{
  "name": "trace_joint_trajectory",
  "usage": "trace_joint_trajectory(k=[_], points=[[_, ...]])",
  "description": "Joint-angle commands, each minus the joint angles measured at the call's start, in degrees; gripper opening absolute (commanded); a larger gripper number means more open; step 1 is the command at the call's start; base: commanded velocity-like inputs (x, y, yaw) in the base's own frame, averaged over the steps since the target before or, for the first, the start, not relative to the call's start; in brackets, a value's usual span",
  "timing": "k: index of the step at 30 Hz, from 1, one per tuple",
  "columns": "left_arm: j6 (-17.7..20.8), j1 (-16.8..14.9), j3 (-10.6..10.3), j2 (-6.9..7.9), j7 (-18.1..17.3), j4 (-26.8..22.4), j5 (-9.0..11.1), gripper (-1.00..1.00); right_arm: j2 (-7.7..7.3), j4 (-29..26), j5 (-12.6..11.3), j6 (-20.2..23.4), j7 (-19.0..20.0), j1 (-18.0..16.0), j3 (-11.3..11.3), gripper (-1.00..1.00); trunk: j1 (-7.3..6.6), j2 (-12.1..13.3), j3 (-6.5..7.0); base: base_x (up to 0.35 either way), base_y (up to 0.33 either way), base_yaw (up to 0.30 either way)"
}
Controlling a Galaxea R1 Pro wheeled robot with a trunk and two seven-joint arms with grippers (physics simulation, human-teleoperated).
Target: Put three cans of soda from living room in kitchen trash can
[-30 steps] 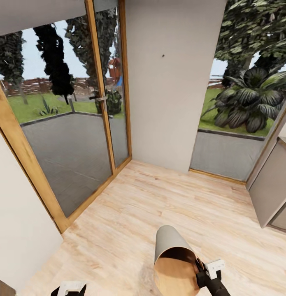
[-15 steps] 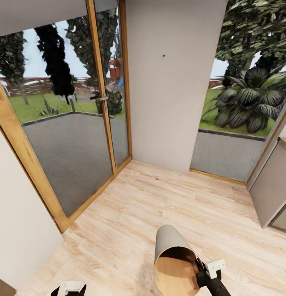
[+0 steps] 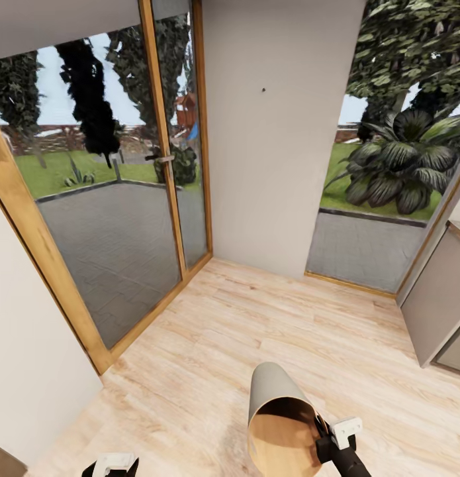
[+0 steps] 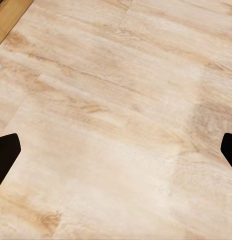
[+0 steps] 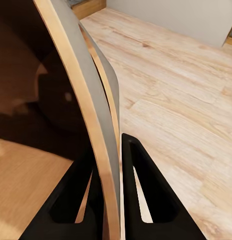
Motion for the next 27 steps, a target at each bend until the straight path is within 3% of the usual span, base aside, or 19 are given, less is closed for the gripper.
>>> trace_joint_trajectory(k=[1, 20, 27], points=[[0.0, 0.0, 0.0, 0.0, 0.0, 0.0, 0.0, 1.0, 0.01, -0.12, -0.17, -0.01, 0.57, -0.03, -0.12, -1.0, 0.0, 0.0, 0.01, -0.136, 0.0, 0.0], [0.0, 0.0, 0.0, 0.0, 0.0, 0.0, 0.0, 1.0, 0.05, -0.06, -0.17, -0.01, 0.57, 0.02, -0.05, -1.0, 0.0, 0.0, 0.01, -0.254, 0.0, 0.001], [0.0, 0.0, 0.0, 0.0, 0.0, 0.0, 0.0, 1.0, 0.14, -0.03, -0.17, -0.01, 0.57, 0.04, -0.05, -1.0, 0.0, 0.0, 0.01, -0.284, 0.0, 0.161]])
